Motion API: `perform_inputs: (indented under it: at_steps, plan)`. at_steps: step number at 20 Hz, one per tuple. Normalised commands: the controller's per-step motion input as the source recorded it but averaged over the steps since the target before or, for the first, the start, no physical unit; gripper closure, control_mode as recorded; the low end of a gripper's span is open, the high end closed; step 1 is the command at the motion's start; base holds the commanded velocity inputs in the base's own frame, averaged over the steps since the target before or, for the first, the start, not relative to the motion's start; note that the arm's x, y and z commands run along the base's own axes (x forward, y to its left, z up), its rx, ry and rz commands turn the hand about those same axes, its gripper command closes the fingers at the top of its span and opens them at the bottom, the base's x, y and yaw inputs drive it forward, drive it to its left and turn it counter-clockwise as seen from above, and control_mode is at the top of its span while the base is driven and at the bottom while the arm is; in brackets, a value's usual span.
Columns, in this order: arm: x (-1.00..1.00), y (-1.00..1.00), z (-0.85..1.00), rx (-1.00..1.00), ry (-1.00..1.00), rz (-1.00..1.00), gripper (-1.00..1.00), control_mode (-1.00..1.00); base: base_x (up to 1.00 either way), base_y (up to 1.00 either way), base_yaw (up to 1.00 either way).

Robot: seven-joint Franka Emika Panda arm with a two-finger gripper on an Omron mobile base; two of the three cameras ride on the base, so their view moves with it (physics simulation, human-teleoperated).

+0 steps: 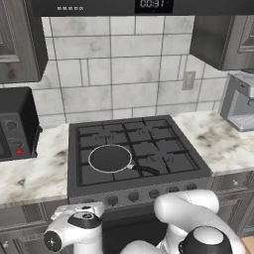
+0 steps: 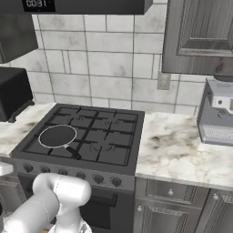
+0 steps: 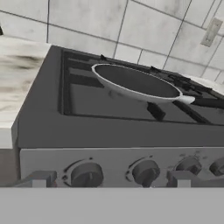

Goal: Turn on the front left burner of the stove.

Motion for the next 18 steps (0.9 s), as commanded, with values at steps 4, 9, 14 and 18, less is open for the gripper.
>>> perform_inputs:
  at_steps: [4, 9, 14, 18]
  plan:
    - [-0.05, -0.01, -0.1, 0.0, -0.04, 0.0, -1.0, -1.0, 0.0, 0.0, 0.0]
    - [-0.01, 0.0, -0.27, 0.0, -0.07, 0.0, -1.0, -1.0, 0.0, 0.0, 0.0]
    - [0.0, -0.01, -0.33, 0.0, -0.17, 0.05, -1.0, -1.0, 0.0, 0.0, 0.0]
    - [0.01, -0.02, -0.23, 0.0, -0.05, 0.06, -1.0, -1.0, 0.0, 0.0, 0.0]
